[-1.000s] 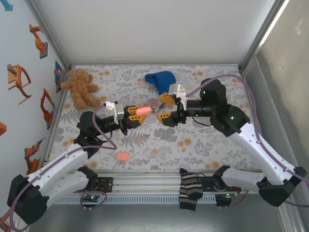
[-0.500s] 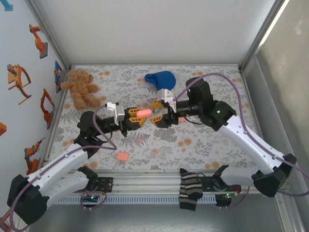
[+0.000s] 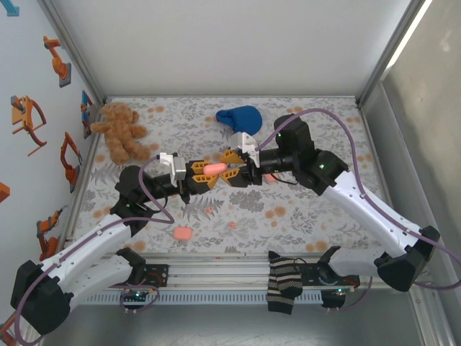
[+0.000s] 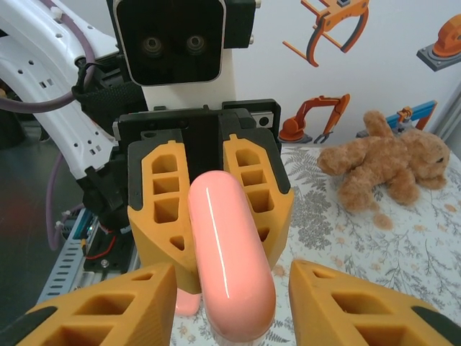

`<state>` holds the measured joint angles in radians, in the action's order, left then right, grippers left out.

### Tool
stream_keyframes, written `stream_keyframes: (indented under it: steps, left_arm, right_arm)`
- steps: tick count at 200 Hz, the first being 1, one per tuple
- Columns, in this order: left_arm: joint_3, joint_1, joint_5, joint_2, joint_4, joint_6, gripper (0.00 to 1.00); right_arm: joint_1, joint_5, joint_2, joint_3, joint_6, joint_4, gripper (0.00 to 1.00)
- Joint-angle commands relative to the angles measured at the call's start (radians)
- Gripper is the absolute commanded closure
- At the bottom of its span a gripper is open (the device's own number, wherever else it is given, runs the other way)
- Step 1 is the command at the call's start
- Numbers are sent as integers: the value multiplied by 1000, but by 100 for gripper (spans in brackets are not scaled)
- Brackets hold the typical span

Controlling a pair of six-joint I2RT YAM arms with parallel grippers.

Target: Insert the wireless bluetooth earbuds into the charging case

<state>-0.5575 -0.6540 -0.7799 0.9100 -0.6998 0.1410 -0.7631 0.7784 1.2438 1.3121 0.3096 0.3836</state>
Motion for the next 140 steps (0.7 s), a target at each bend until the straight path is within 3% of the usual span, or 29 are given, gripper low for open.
stream_keyframes:
  steps: [1,115,140]
  left_arm:
    - [-24,0,-21,-8,-21,4,100]
    - [-28,0,-16,-9,-23,-1,100]
    - [-28,0,-11,-10,-22,-1,88]
  right_arm:
    - [-9,27,10,29,-14,-32,57]
    - [-15,7,8,22,-24,-23,80]
    - [-15,-3,-5,13,-26,-23,82]
